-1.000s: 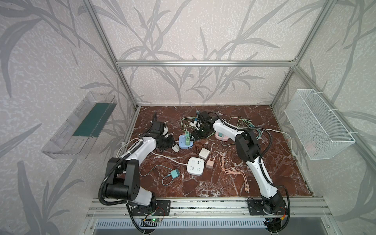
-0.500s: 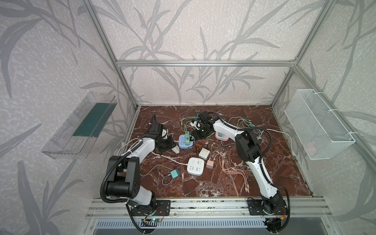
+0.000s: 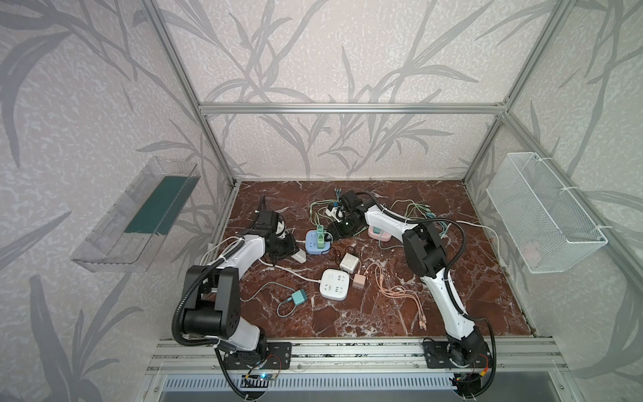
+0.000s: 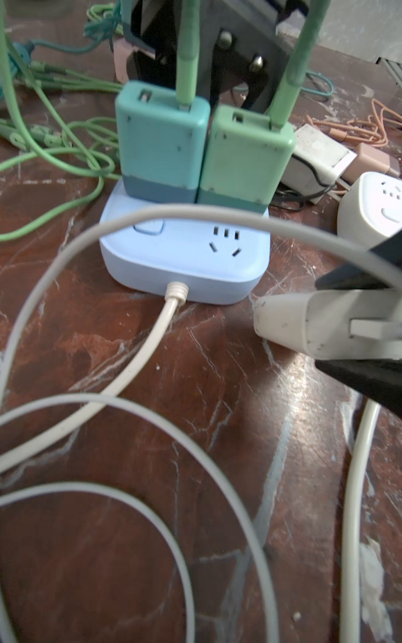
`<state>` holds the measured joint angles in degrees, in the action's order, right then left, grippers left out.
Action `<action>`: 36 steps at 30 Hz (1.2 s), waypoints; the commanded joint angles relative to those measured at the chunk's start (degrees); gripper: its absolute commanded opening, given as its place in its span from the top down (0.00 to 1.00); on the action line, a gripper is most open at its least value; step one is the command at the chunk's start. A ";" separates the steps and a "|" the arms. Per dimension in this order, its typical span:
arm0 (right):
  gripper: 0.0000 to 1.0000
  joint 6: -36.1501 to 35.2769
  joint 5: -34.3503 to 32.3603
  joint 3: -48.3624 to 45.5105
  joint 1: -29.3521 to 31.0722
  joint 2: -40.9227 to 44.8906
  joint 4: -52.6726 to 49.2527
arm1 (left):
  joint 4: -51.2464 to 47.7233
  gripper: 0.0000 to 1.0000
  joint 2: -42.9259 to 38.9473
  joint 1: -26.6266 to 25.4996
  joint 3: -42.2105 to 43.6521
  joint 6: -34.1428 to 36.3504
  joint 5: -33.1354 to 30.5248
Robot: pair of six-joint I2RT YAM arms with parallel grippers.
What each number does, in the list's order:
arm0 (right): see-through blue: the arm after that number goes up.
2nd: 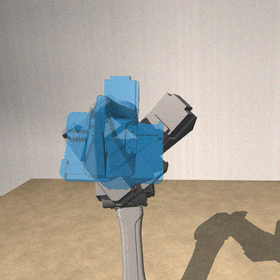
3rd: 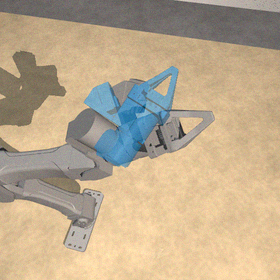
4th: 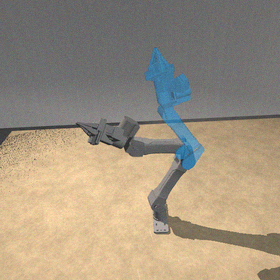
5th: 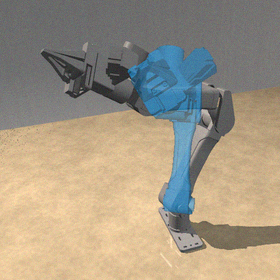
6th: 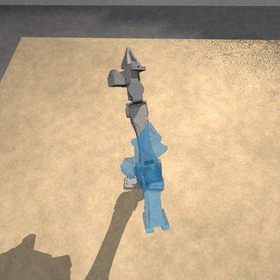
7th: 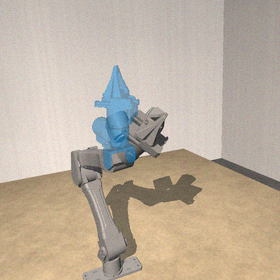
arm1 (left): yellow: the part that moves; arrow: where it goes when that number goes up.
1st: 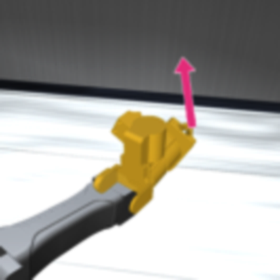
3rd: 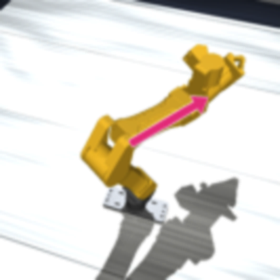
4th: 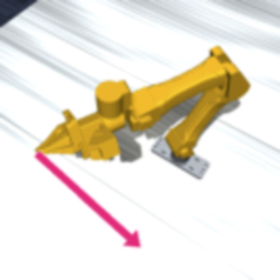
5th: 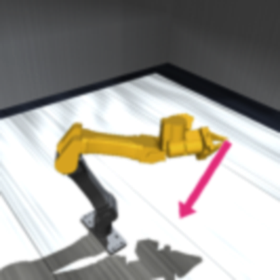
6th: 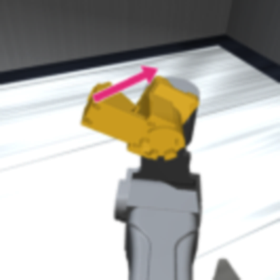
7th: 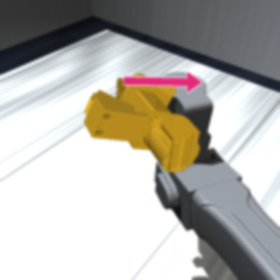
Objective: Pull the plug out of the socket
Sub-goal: 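Pull the white charger out of the blue strip toward the robot with the left gripper, then open the left gripper to drop the white charger beside the blue strip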
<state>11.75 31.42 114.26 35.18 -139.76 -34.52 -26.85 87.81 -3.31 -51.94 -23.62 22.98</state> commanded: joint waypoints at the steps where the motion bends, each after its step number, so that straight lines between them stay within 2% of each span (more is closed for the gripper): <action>1: 0.43 0.47 -3.19 -2.24 0.42 -1.02 -2.19 | -4.39 0.65 0.61 0.19 -1.68 0.68 -3.92; 9: 0.42 0.65 -3.06 -3.46 0.46 -0.42 -1.17 | -8.27 0.55 0.61 0.15 -4.43 1.97 -6.52; 21: 0.42 0.62 -3.84 -3.90 0.42 0.48 -0.84 | -12.91 0.50 -1.64 0.05 -6.67 2.12 -11.48; 26: 0.42 2.59 -4.62 -6.61 0.33 2.16 3.36 | -13.73 0.48 -4.43 -0.90 -7.33 1.55 -13.92; 30: 0.41 3.87 -4.09 -7.73 0.24 2.98 6.02 | -13.21 0.48 -6.01 -2.72 -7.90 0.99 -14.58; 36: 0.39 5.20 -2.88 -7.71 -0.11 3.87 7.34 | -9.86 0.47 -6.72 -8.69 -8.09 0.70 -16.20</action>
<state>15.57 30.37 108.12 35.22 -136.79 -26.81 -37.71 82.02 -9.96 -58.78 -22.74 8.56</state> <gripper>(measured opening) 0.609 0.531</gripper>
